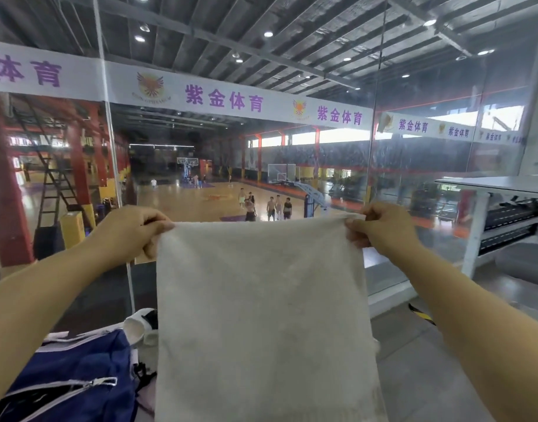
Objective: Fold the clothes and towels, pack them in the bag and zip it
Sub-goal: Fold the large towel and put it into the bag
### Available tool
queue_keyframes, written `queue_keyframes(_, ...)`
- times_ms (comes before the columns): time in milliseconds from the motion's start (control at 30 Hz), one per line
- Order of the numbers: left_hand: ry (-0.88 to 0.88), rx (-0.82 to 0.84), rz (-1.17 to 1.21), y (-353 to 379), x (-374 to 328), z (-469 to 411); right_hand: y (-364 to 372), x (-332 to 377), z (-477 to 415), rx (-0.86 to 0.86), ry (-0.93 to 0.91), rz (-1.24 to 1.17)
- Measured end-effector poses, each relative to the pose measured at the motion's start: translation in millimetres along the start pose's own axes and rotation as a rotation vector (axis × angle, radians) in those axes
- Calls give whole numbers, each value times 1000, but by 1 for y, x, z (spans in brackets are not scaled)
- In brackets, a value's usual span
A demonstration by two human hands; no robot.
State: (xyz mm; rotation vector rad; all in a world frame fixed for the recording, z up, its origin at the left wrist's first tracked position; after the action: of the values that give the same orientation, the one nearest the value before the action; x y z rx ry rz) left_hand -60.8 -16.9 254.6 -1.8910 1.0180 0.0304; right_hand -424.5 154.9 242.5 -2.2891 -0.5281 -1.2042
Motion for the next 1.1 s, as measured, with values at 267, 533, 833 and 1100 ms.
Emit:
queue_keyframes(267,-28,-286,667,2,-6,-53,-12,6,-50,-203,-183,-115)
queue_keyframes(533,-67,-65,457,72,1,42,-13,-96,-7,34,8,-133)
queue_keyframes(833,-161,347,384,189,48,138,9,-205,100,363,207,128)
queue_keyframes(1100,-377,244,671,211,56,140,8,-220,96,262,263,-64)
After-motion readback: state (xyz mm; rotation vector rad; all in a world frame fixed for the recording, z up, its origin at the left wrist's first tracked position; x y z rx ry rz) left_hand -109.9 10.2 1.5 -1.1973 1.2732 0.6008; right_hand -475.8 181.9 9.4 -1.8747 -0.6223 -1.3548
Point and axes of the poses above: each hand's wrist, its own z-axis away from the middle knuckle, its own y-axis out of the palm, x = y × z, the point moved 9 cm from there along -z, towards the middle knuckle, and after that the axes turned 4 degrees about -x, right-handed, at the moved point
